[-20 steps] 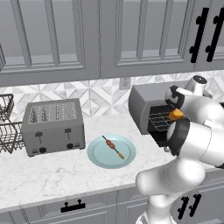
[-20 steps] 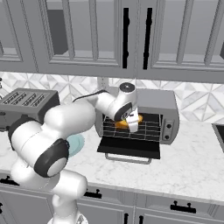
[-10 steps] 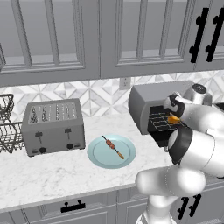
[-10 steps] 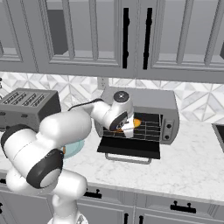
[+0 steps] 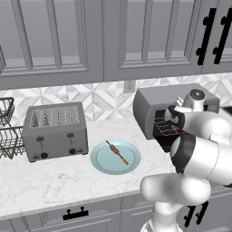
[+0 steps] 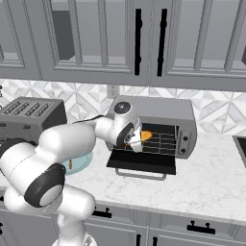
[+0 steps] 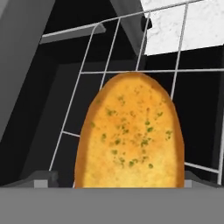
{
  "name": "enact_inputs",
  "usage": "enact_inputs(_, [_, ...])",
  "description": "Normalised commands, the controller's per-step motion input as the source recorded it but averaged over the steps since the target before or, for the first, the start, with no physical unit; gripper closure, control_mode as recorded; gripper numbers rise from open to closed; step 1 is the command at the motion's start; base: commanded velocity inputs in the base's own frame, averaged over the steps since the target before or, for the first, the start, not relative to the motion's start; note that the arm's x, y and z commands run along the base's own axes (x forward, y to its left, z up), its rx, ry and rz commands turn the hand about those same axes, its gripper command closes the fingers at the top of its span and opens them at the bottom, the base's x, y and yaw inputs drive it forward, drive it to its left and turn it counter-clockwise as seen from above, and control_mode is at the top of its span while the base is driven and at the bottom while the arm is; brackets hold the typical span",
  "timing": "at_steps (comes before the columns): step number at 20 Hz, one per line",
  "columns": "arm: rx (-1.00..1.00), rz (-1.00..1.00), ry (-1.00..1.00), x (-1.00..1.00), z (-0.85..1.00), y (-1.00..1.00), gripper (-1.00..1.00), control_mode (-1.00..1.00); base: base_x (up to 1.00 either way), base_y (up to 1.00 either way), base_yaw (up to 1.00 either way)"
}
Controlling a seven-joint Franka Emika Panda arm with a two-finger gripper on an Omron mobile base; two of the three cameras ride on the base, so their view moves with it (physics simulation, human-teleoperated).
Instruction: Pick up the kebab skewer and baguette bread, and place them inside the toaster oven. Close the toaster oven door and start by setting the timer.
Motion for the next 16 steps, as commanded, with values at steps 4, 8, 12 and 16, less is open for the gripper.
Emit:
enact_inputs(4, [-0.14, 0.0, -0.28, -0.07, -0.72, 0.0, -1.0, -1.0, 0.0, 0.0, 0.0])
enact_inputs(8, [-0.21, 0.0, -0.14, -0.04, -0.5, 0.0, -1.0, -1.0, 0.0, 0.0, 0.0])
enact_inputs(12, [-0.07, 0.0, 0.07, 0.0, 0.06, 0.0, -1.0, -1.0, 0.0, 0.0, 0.0])
enact_inputs(16, [-0.04, 0.0, 0.22, -0.13, 0.62, -0.25, -1.0, -1.0, 0.0, 0.0, 0.0])
